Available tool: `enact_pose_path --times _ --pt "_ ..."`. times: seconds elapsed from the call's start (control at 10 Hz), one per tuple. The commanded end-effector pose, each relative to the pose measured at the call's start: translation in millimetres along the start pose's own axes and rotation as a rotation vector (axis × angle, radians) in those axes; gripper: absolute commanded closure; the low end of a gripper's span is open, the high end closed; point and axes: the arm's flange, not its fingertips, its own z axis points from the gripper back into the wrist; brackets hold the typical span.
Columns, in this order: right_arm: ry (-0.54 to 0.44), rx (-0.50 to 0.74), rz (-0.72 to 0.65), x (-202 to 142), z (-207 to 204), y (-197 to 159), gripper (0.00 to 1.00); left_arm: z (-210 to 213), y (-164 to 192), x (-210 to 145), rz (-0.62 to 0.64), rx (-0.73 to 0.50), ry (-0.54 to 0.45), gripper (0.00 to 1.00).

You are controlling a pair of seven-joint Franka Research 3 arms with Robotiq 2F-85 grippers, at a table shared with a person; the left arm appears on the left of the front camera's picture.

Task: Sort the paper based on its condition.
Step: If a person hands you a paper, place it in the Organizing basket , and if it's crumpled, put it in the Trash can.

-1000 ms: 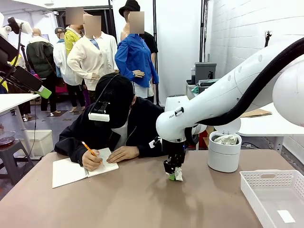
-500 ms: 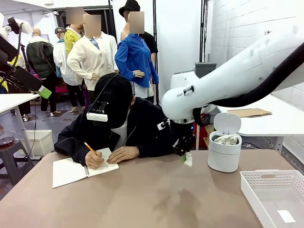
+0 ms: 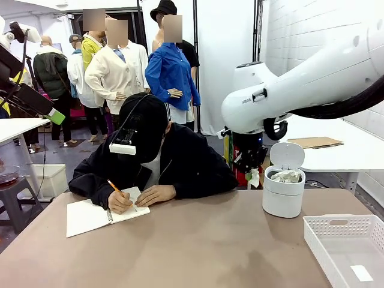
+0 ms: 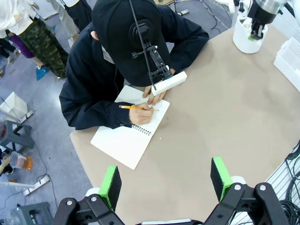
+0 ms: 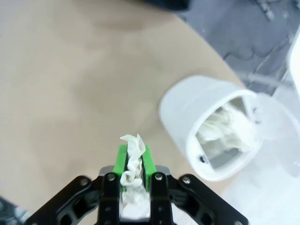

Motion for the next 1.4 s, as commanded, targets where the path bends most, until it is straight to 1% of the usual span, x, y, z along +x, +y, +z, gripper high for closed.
enact_pose_path --times 0.0,0.1,0.4,0.6,0.9,1.3 --pt "-0.016 -0.099 -0.095 -12 -15 -14 0.84 0 1 0 0.002 -0.001 -0.001 0.00" --pt "-0.013 -0.151 -0.118 -17 -17 -23 0.84 0 1 0 0.002 -0.001 -0.001 0.00" --pt "0.022 -0.267 -0.153 -29 -18 -32 0.84 0 1 0 0.002 -0.001 -0.001 0.00" --pt "0.026 -0.313 -0.158 -26 -23 -35 0.84 0 1 0 0.002 -0.001 -0.001 0.00" --pt "-0.004 -0.327 -0.186 -20 -27 -45 0.84 0 1 0 0.002 -0.001 -0.001 0.00" --pt "-0.013 -0.314 -0.177 -17 -27 -45 0.13 0 1 0 0.002 -0.001 -0.001 0.00"
